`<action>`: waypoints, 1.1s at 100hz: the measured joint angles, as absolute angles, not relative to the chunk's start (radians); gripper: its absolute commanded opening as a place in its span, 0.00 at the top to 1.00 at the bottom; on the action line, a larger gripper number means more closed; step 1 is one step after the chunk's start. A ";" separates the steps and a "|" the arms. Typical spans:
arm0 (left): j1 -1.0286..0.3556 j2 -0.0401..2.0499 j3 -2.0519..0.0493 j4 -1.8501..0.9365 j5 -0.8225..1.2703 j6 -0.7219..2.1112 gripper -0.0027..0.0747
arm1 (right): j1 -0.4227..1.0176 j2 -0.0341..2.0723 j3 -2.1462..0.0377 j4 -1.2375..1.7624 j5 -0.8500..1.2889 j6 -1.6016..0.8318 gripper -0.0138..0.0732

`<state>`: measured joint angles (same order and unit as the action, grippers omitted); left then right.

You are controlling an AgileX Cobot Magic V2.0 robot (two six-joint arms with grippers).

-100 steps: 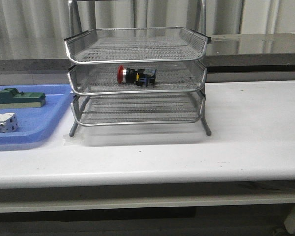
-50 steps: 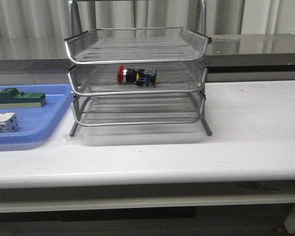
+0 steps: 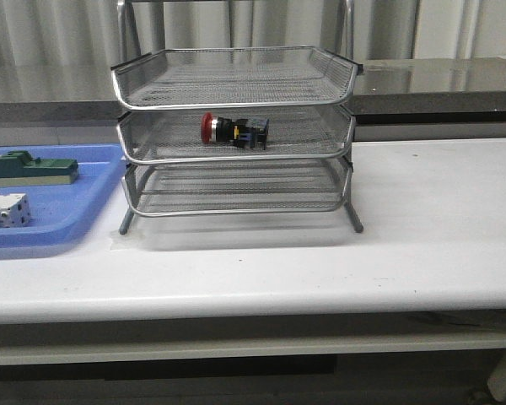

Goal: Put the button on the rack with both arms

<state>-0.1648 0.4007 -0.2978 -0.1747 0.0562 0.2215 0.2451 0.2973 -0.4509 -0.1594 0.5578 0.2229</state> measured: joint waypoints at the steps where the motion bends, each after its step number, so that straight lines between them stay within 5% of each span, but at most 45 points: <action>1: -0.165 0.401 -0.298 -0.175 0.056 0.222 0.96 | 0.245 0.297 -0.451 -0.159 0.558 0.223 0.92; 48: -0.165 0.401 -0.298 -0.175 0.056 0.222 0.96 | 0.239 0.180 -0.254 -0.159 0.306 0.223 0.92; 110: -0.165 0.401 -0.298 -0.175 0.056 0.222 0.96 | 0.056 0.039 -0.017 -0.029 0.101 0.082 0.92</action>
<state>-0.1648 0.4007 -0.2978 -0.1747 0.0562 0.2215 0.0556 0.0393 -0.0169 -0.0286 0.1013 0.0820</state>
